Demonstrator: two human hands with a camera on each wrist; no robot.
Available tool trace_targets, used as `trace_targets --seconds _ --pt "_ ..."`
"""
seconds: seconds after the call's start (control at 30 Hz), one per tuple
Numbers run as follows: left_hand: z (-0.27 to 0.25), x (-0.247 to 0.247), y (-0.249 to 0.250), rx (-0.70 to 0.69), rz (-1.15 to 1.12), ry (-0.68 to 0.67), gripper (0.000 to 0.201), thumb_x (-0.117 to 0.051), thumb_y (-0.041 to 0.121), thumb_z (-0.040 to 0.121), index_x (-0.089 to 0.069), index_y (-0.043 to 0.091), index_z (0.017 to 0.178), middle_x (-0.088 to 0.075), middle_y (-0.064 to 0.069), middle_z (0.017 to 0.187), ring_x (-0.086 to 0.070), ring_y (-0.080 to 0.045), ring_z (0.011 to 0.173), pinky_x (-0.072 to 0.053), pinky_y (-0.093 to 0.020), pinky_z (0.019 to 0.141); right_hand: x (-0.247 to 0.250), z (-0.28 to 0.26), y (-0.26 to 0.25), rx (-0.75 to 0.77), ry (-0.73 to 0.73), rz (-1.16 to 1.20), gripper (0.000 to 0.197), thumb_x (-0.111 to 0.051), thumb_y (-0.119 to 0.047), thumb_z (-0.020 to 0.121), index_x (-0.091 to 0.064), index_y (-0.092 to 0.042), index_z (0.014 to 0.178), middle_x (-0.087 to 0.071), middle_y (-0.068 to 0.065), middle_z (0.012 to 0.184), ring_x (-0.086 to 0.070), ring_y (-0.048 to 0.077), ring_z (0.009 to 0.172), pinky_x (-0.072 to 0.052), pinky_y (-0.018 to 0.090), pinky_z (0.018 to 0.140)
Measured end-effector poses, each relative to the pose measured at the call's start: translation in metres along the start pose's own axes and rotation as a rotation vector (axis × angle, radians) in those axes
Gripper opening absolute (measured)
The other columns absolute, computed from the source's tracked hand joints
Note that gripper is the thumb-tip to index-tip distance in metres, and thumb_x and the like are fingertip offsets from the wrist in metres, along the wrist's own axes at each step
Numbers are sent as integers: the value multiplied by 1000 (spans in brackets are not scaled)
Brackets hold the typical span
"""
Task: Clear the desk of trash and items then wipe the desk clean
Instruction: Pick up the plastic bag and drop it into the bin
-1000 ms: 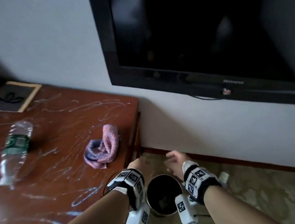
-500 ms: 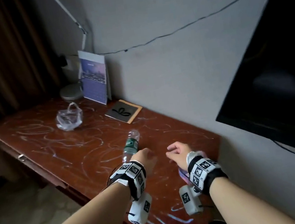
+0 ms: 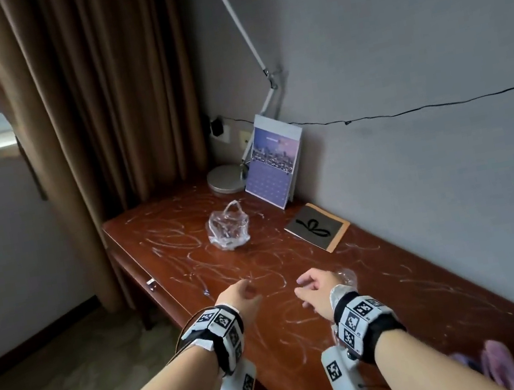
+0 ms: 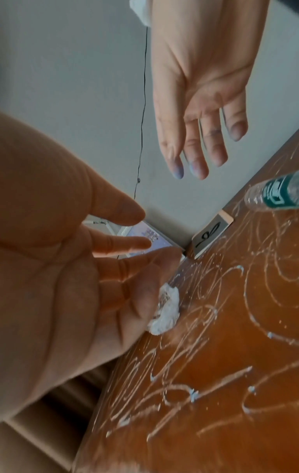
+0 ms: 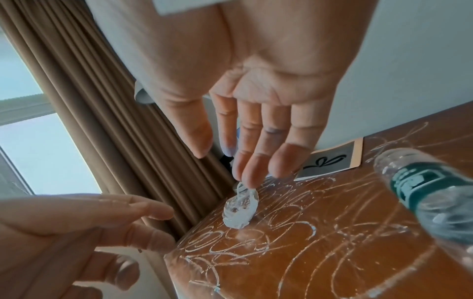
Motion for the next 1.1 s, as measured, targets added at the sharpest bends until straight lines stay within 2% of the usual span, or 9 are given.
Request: trace_targets --seconds 0.1,0.2,0.5,0.63,0.73,0.83,0.93,1.0,1.1 --pt "30 9 -19 50 -4 -5 26 -59 25 88 -63 20 113 -69 -2 106 -67 -20 88 -55 -30 83 -15 40 -6 -21 -36 -9 8 -64 -21 88 -60 -22 95 -67 -1 77 -70 18 80 -57 34 75" --pt "71 22 -33 101 58 5 21 -56 24 90 -65 21 109 -69 -1 101 -65 -19 78 -56 -29 78 -31 97 -13 -38 -66 25 8 -62 -20 89 -58 -21 96 -65 -3 75 -68 16 75 -54 29 70" --pt "172 69 -54 277 172 -41 25 -57 24 89 -64 18 112 -70 -7 106 -68 -27 96 -56 -32 79 -65 213 -28 -206 -125 19 11 -65 -31 84 -56 -25 88 -70 4 93 -68 20 84 -57 35 80" --pt "226 82 -66 302 170 -70 25 -50 15 89 -66 17 108 -71 -9 104 -68 -25 87 -55 -29 76 -78 250 -24 -297 -126 23 14 -65 -32 84 -53 -26 84 -70 3 94 -69 22 88 -57 40 82" --pt "270 86 -79 329 122 -66 19 -55 23 88 -69 12 97 -73 -12 95 -69 -28 82 -56 -33 72 -85 272 -19 -379 -98 15 16 -66 -32 84 -52 -25 84 -69 6 100 -69 25 92 -56 41 85" --pt "313 85 -87 351 18 -89 24 -60 27 85 -70 4 85 -72 -17 81 -67 -29 70 -57 -41 71 -97 286 -22 -463 -86 26 18 -65 -32 85 -53 -21 94 -71 8 92 -70 25 88 -56 42 85" --pt "347 82 -90 349 48 -144 43 -55 47 88 -68 10 70 -69 -9 68 -61 -24 59 -53 -32 62 -112 301 -23 -533 -60 46 27 -64 -33 85 -52 -18 105 -71 8 83 -72 23 80 -58 43 82" --pt "368 79 -96 347 88 -187 46 -55 52 88 -69 12 70 -70 -6 68 -61 -22 57 -51 -27 59 -125 313 -24 -579 -45 55 33 -63 -40 85 -50 -19 106 -70 7 81 -72 23 75 -59 44 78" --pt "392 73 -99 297 129 -244 38 -58 47 88 -69 10 87 -71 -6 81 -65 -23 69 -52 -27 64 -139 330 -23 -646 19 68 41 -61 -44 80 -49 -17 108 -69 7 88 -72 24 76 -59 41 73"
Point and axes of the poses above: each hand's wrist, its own z-axis towards the middle knuckle, its own x-axis out of the back of the hand, y = z × x, the point moved 4 cm from there along z, towards the middle knuckle
